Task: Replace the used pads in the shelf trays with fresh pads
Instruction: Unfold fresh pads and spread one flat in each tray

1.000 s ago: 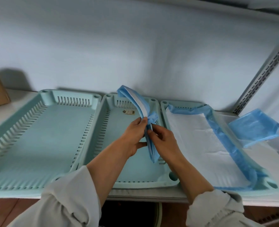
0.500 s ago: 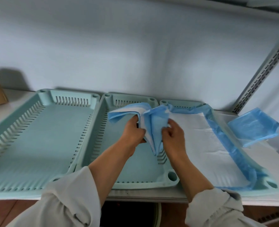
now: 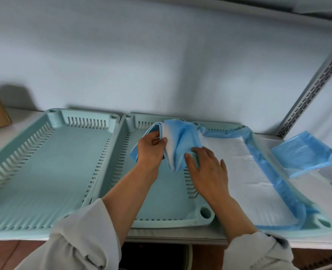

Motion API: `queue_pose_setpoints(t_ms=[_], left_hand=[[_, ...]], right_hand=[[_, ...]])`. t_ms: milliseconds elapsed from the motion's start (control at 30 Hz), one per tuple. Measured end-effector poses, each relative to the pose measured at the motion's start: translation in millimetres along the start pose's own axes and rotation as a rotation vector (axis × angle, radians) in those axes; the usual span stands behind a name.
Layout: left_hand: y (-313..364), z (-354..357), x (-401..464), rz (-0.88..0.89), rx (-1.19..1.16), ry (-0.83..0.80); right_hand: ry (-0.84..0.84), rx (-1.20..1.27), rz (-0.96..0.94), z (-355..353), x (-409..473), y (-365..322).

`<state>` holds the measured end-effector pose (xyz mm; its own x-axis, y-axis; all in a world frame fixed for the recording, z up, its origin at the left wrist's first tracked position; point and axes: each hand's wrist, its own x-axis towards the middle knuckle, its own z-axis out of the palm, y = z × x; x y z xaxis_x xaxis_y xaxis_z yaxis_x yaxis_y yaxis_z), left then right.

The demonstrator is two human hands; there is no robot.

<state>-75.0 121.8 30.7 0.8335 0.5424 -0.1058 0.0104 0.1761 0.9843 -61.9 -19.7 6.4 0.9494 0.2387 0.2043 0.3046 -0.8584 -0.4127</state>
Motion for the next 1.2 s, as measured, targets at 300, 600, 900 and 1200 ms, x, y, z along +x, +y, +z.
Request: queue_pose_setpoints(t_ms=[300, 600, 900, 1200], left_hand=[[-0.1, -7.1, -1.9, 0.037, 0.315, -0.237], [-7.9, -7.5, 2.1, 0.023, 0.303, -0.135], [4.5, -17.4, 16.6, -0.183, -0.312, 0.09], [5.6, -3.4, 7.4, -0.226, -0.231, -0.113]], right_hand=[[0.148, -0.01, -0.117, -18.8, 13.0, 9.3], [0.146, -0.047, -0.172, -21.6, 1.6, 5.3], [-0.522, -0.12, -0.176, -40.1, -14.6, 4.9], [-0.386, 0.653, 0.001, -8.9, -8.6, -11.6]])
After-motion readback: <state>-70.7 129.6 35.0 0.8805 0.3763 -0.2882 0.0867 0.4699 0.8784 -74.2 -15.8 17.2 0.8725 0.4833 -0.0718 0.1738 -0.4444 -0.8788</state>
